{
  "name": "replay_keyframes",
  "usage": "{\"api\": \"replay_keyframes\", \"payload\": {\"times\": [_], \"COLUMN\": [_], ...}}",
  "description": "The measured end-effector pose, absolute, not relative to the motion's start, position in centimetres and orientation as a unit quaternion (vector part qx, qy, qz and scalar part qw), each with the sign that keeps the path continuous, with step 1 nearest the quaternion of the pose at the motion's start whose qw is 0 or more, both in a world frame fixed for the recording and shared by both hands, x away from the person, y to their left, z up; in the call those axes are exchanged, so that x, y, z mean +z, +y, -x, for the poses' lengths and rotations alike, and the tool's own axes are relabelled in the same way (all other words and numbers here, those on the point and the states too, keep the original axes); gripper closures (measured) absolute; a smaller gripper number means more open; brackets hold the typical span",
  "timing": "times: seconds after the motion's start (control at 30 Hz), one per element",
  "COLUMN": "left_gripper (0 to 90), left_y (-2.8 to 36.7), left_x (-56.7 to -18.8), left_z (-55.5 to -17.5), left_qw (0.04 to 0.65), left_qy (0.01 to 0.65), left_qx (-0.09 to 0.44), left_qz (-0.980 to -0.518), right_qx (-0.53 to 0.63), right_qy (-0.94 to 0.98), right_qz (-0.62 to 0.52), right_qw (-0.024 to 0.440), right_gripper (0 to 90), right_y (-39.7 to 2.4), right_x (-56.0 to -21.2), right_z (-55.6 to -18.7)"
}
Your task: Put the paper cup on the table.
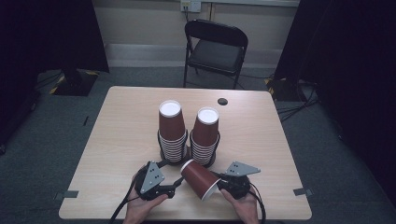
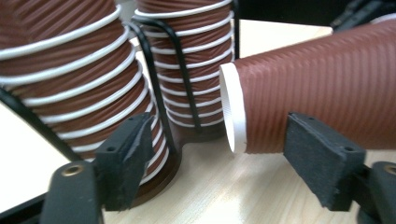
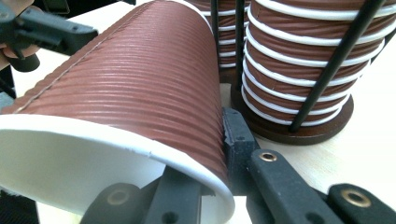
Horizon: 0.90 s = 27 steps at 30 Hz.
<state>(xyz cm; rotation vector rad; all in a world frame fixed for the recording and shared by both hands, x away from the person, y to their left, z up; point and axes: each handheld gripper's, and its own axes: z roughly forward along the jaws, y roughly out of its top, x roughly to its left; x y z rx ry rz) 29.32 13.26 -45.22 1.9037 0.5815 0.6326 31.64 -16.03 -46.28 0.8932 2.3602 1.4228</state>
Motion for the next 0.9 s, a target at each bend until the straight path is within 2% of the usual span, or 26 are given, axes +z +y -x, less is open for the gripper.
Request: {"api": "replay_keyframes", "payload": {"times": [0.27, 0.47, 0.7, 0.9], "left_gripper": [15.5, 15.6, 15.5, 15.3], "left_y": [12.3, 11.5, 10.2, 9.5], "left_x": [-45.4, -45.7, -46.6, -46.6], "left_z": [-28.6, -28.3, -27.5, -27.4], "left_qw": [0.489, 0.487, 0.455, 0.437], "left_qy": [0.199, 0.167, 0.122, 0.111], "left_qx": [0.284, 0.286, 0.346, 0.357], "left_qz": [-0.801, -0.808, -0.811, -0.818], "right_qx": [0.484, 0.468, 0.445, 0.437], "right_qy": [0.815, 0.831, 0.843, 0.843], "right_qz": [-0.3, -0.288, -0.294, -0.306], "right_qw": [0.104, 0.089, 0.072, 0.064], "right_gripper": [85.0, 85.0, 85.0, 85.4], "right_y": [-16.3, -16.2, -16.4, -16.4], "right_x": [-45.3, -44.8, -44.5, -44.6], "right_z": [-32.1, -32.5, -33.0, -33.4]}}
